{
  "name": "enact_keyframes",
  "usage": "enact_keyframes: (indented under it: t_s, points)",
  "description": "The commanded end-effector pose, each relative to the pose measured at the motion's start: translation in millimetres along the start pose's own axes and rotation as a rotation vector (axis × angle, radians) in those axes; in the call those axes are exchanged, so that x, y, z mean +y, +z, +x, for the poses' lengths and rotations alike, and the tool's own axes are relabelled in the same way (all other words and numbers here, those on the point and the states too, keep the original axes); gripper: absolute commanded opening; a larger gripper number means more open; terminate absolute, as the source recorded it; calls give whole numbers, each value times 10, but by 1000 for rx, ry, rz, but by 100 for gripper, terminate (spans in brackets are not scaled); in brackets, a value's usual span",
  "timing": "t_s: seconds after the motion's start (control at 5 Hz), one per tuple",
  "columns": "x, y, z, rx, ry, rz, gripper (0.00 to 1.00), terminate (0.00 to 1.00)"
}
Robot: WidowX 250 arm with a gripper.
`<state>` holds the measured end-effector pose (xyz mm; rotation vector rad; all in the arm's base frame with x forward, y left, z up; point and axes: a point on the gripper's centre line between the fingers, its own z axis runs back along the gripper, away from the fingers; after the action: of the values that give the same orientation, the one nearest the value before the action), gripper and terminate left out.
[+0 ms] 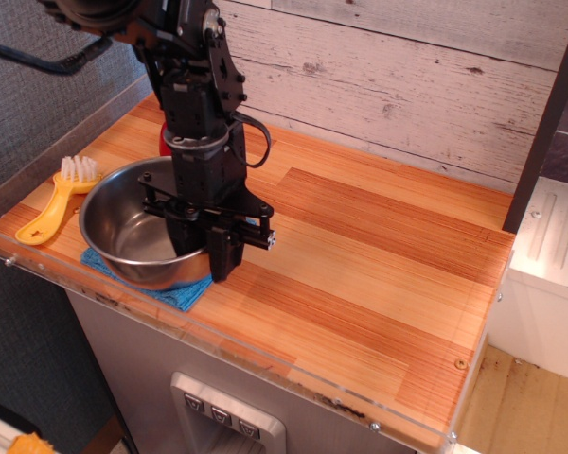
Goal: Put the pot behind the cloth.
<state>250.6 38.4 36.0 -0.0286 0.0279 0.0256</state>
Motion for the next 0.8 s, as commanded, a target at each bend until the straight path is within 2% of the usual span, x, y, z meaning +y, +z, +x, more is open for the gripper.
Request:
enact_keyframes:
  t_s: [0.0,0.2,0.4,0.6]
  points:
    - [11,354,54,-105,-38,-6,0,0]
    - [59,470,44,-116,-47,4,0,0]
    - [107,804,141,-164,-77,54,0,0]
    - [-37,1112,447,-242,-164,37,0,0]
